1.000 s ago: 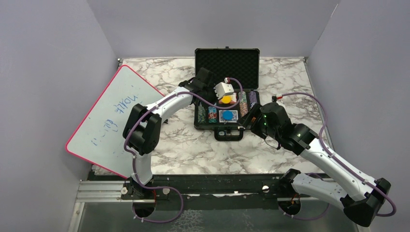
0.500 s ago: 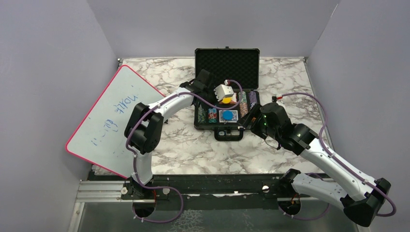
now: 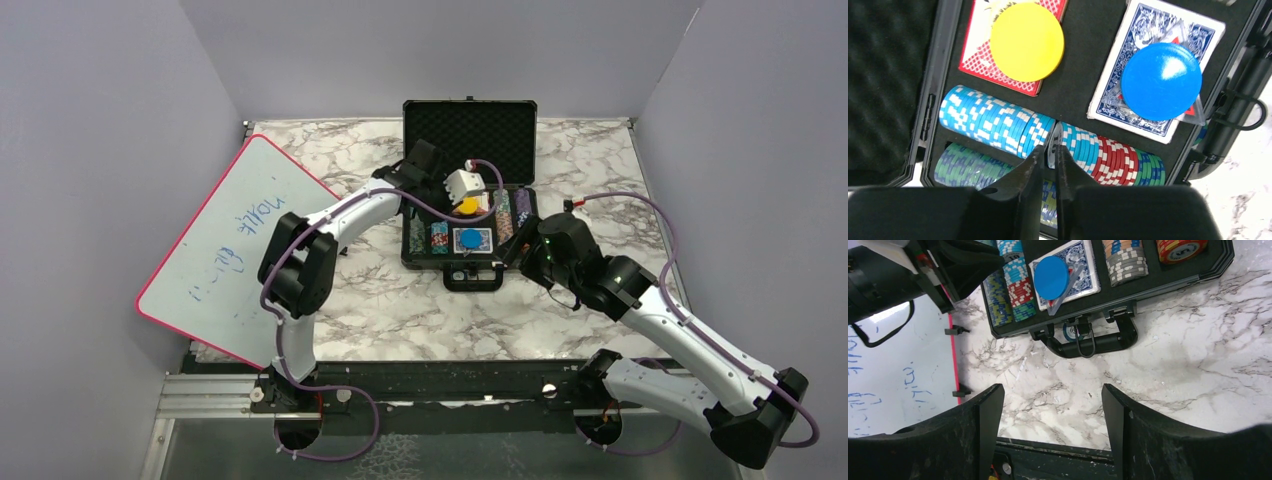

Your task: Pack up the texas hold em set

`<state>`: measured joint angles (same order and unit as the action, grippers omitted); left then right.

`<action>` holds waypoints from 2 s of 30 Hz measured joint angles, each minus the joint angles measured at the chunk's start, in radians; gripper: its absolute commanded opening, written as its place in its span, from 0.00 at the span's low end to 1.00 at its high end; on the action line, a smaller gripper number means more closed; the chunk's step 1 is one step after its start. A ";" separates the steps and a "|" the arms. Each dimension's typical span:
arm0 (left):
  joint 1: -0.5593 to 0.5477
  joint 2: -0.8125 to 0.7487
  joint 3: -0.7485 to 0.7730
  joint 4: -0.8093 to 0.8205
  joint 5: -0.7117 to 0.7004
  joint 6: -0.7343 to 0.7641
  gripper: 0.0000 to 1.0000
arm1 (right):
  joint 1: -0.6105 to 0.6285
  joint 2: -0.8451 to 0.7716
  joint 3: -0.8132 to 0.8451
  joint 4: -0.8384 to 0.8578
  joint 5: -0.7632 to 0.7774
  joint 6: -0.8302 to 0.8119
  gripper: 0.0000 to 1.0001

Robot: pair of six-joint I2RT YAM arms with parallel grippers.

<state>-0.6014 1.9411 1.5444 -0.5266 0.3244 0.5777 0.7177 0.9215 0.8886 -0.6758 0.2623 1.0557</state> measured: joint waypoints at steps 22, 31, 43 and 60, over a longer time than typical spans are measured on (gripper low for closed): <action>0.076 -0.620 -0.652 0.304 -0.170 -0.767 0.52 | -0.079 0.304 -0.211 0.203 -0.074 -0.228 0.80; 0.098 -0.628 -0.692 0.377 -0.195 -0.925 0.52 | -0.080 0.462 -0.192 0.319 -0.067 -0.248 0.65; 0.098 -0.652 -0.757 0.452 -0.130 -0.964 0.51 | -0.079 0.520 -0.143 0.331 0.006 -0.262 0.40; -0.050 -0.738 -0.895 0.509 -0.046 -0.974 0.48 | -0.237 0.597 -0.058 0.341 -0.002 -0.489 0.44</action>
<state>-0.6510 1.2030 0.6498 -0.0181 0.2783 -0.3965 0.4808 1.5185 0.8310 -0.3347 0.2607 0.5663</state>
